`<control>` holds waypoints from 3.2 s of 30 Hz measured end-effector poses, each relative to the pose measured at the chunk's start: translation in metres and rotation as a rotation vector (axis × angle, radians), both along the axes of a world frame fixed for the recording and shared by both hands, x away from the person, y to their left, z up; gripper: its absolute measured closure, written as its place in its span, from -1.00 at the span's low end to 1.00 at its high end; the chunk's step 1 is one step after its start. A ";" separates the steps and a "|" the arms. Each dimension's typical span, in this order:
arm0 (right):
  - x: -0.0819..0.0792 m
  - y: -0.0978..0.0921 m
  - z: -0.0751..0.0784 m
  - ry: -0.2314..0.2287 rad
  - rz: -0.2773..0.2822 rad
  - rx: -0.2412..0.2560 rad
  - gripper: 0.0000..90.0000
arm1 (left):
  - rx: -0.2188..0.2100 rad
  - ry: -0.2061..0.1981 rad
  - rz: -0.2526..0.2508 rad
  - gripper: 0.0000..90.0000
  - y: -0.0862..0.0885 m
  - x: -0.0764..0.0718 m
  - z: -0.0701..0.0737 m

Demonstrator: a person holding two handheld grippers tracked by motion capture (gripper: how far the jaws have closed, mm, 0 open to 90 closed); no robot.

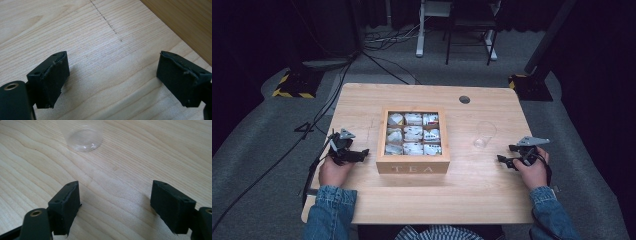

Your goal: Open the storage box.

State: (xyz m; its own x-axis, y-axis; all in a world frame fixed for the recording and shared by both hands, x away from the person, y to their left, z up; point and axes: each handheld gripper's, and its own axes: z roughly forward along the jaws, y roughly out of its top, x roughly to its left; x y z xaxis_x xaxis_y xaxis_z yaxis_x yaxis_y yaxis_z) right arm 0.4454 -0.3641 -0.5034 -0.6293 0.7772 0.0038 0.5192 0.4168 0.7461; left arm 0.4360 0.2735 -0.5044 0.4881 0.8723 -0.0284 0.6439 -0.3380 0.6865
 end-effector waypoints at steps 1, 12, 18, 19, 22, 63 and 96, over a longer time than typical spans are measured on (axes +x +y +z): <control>0.000 0.000 0.000 0.000 0.002 -0.002 -0.46 | 0.000 -0.001 -0.001 -0.74 0.000 0.000 0.000; -0.002 0.000 0.000 -0.005 0.011 0.002 -0.38 | -0.005 0.048 -0.030 -0.60 0.001 -0.005 0.007; -0.002 0.000 0.000 -0.005 0.010 0.004 -0.37 | -0.091 0.062 -0.009 -0.42 0.003 -0.014 0.027; -0.002 0.000 0.000 -0.005 0.010 0.003 -0.37 | -0.079 0.048 0.002 -0.41 0.003 -0.018 0.033; -0.002 0.000 0.000 -0.005 0.010 0.003 -0.37 | -0.033 0.032 0.001 -0.40 0.003 -0.024 0.041; -0.002 0.000 0.000 -0.005 -0.001 0.004 -0.38 | -0.114 -0.087 -0.262 -0.12 -0.066 -0.081 0.107; -0.002 0.000 0.000 -0.006 -0.001 0.004 -0.38 | -0.060 -0.062 -0.131 0.17 -0.074 -0.097 0.058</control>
